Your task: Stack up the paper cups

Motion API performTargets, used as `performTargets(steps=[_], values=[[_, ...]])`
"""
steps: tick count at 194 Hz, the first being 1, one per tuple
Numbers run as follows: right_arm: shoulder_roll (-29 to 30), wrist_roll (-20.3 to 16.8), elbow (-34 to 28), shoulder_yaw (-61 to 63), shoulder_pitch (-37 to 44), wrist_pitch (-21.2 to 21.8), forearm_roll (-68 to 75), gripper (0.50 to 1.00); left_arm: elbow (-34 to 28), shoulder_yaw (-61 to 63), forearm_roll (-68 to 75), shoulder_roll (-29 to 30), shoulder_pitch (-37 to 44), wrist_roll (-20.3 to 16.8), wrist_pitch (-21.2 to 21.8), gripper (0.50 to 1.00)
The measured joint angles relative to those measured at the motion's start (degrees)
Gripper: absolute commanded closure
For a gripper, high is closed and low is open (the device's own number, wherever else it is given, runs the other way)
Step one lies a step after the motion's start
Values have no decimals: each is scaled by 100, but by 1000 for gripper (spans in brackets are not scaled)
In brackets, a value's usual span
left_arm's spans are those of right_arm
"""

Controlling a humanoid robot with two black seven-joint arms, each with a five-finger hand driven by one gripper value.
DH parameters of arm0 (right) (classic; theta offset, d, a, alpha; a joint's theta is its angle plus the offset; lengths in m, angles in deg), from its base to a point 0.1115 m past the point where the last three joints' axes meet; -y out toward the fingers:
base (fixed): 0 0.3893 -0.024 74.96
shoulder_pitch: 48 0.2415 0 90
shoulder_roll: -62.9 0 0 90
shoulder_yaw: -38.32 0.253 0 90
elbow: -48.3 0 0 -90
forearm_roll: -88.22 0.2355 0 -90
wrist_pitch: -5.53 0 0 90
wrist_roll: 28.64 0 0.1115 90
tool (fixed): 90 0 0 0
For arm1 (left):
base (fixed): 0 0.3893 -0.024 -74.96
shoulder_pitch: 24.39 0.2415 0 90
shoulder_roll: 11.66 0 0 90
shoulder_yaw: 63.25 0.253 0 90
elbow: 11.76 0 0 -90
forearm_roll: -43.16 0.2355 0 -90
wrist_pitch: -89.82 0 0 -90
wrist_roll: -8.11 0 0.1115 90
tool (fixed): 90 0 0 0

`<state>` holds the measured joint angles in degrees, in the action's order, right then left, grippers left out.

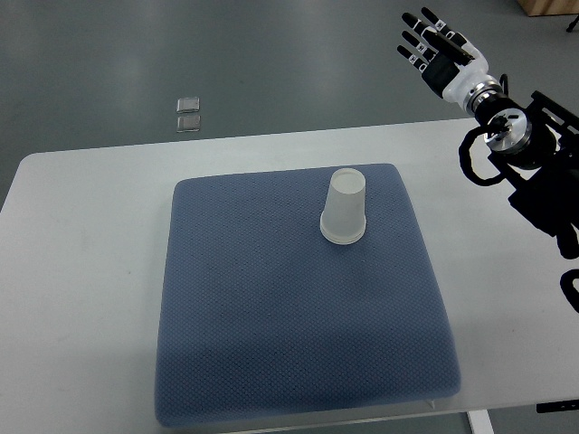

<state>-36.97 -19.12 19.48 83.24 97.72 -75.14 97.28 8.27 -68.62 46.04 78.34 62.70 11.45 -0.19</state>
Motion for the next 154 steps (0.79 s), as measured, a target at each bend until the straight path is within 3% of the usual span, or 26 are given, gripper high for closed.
performTargets(steps=[44, 154], values=[[291, 368, 0, 498, -494, 471, 2, 576, 5, 2, 0, 0, 1, 0, 11, 500], [345, 428, 0, 553, -701, 535, 5, 576, 25, 2, 2, 0, 1, 0, 11, 500]])
